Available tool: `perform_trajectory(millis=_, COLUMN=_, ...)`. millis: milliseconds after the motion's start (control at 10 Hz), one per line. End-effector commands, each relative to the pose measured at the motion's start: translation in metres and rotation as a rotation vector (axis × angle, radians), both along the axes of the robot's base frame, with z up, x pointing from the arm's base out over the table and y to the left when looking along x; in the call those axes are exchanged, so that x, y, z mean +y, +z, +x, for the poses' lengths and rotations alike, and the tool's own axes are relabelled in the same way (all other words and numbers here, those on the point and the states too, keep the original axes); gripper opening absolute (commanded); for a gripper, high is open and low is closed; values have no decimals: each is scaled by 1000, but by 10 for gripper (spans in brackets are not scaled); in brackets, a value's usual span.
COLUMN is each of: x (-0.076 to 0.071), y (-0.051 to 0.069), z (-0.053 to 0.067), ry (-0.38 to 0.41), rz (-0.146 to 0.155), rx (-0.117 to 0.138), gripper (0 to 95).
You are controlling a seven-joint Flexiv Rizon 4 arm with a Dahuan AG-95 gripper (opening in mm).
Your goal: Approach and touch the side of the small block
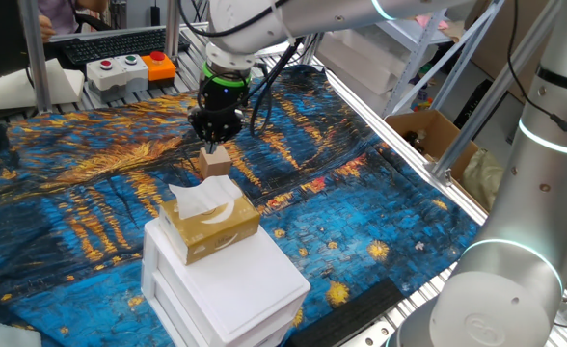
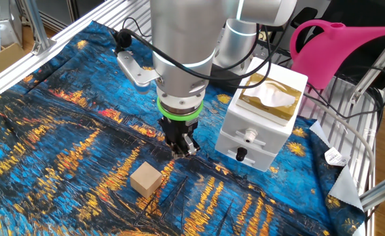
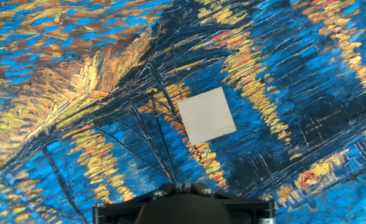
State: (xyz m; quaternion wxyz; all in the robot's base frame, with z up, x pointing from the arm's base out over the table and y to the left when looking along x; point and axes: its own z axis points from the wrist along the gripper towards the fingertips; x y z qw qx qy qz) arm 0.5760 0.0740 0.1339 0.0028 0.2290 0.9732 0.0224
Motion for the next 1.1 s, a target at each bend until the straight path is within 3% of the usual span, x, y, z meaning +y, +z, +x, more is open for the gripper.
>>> perform_trajectory(millis=100, x=0, y=0, z=0, ry=64, rz=2, rx=-4, gripper=0)
perform_trajectory(millis=600, x=0, y=0, z=0, ry=212, rz=-14, rx=-34, gripper=0)
perform_trajectory(millis=900, x=0, y=0, z=0, ry=208, rz=-13, rx=-42, gripper=0)
perform_trajectory(millis=1100, x=0, y=-6, z=1, ry=179, rz=-17, rx=-77, gripper=0)
